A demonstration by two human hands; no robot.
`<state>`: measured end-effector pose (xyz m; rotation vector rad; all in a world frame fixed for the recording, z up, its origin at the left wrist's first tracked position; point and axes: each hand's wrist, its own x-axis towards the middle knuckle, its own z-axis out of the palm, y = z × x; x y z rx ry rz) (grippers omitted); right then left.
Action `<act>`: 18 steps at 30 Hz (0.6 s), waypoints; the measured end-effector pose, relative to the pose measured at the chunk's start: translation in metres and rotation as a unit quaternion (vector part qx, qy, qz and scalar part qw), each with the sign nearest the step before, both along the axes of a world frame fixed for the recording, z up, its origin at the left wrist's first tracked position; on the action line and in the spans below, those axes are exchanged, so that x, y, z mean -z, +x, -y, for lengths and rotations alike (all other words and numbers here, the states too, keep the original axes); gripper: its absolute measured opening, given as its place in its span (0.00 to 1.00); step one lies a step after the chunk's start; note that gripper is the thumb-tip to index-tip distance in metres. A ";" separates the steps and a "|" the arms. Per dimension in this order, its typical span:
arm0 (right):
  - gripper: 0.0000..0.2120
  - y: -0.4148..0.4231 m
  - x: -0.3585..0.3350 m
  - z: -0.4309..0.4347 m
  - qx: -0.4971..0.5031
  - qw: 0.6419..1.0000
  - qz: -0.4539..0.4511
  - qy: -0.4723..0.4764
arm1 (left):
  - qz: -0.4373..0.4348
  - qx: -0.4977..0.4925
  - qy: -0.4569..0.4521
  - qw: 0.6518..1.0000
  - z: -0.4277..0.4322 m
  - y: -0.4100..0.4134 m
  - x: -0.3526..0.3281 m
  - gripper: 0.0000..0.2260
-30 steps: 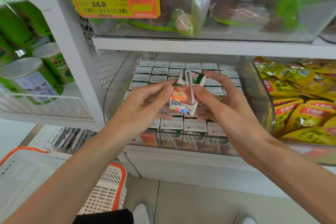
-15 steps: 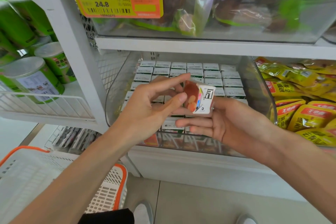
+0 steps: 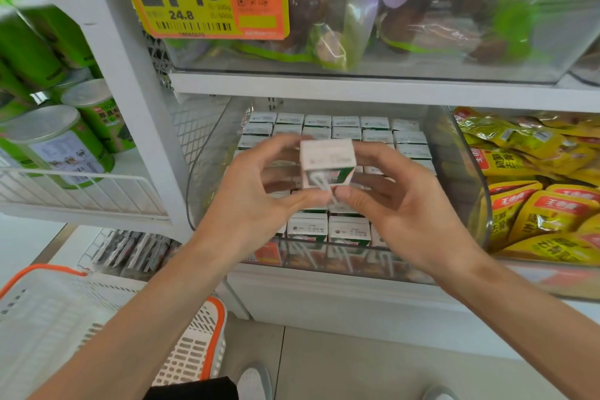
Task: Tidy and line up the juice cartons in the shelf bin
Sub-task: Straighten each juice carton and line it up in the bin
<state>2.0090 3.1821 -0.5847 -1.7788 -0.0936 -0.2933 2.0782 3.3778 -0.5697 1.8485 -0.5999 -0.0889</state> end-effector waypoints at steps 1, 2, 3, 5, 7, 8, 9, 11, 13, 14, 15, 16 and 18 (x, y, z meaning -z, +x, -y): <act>0.20 0.000 0.000 0.000 -0.002 1.000 0.012 -0.019 | 0.018 0.002 0.015 1.000 0.000 0.000 0.001 0.23; 0.20 0.000 0.000 0.000 -0.004 0.999 0.019 -0.032 | 0.027 0.003 0.021 0.999 0.000 0.000 0.001 0.22; 0.19 0.000 0.000 0.001 -0.006 0.999 0.024 -0.043 | 0.029 0.002 0.020 0.999 -0.001 0.000 0.002 0.21; 0.20 -0.001 -0.001 0.001 -0.007 0.997 0.030 -0.069 | 0.029 -0.002 0.018 0.999 -0.002 0.001 0.002 0.20; 0.23 -0.002 -0.004 0.002 -0.004 0.993 0.049 -0.109 | 0.030 0.001 0.020 0.999 0.000 0.000 0.002 0.19; 0.23 -0.002 -0.007 0.004 -0.002 0.989 0.062 -0.136 | 0.030 0.003 0.023 0.999 0.002 -0.001 0.002 0.19; 0.23 -0.002 -0.009 0.006 -0.003 0.985 0.072 -0.159 | 0.030 0.004 0.025 0.999 0.004 -0.002 0.002 0.19; 0.20 -0.001 -0.013 0.013 -0.006 0.982 0.074 -0.175 | 0.024 0.012 0.021 0.999 0.009 -0.003 0.003 0.21; 0.18 -0.001 -0.016 0.022 0.009 0.985 0.058 -0.162 | 0.017 0.019 0.023 0.999 0.014 -0.004 0.003 0.25; 0.18 -0.001 -0.017 0.029 0.020 0.986 0.047 -0.157 | 0.015 0.018 0.031 0.999 0.016 -0.004 0.003 0.28; 0.17 -0.002 -0.018 0.036 0.032 0.986 0.035 -0.158 | 0.016 0.015 0.043 0.999 0.018 -0.004 0.004 0.30; 0.17 -0.003 -0.019 0.044 0.041 0.985 0.023 -0.168 | 0.021 0.012 0.057 0.998 0.020 -0.004 0.004 0.30; 0.17 -0.005 -0.018 0.058 0.055 0.978 -0.002 -0.203 | 0.032 0.007 0.083 0.996 0.022 -0.003 0.007 0.25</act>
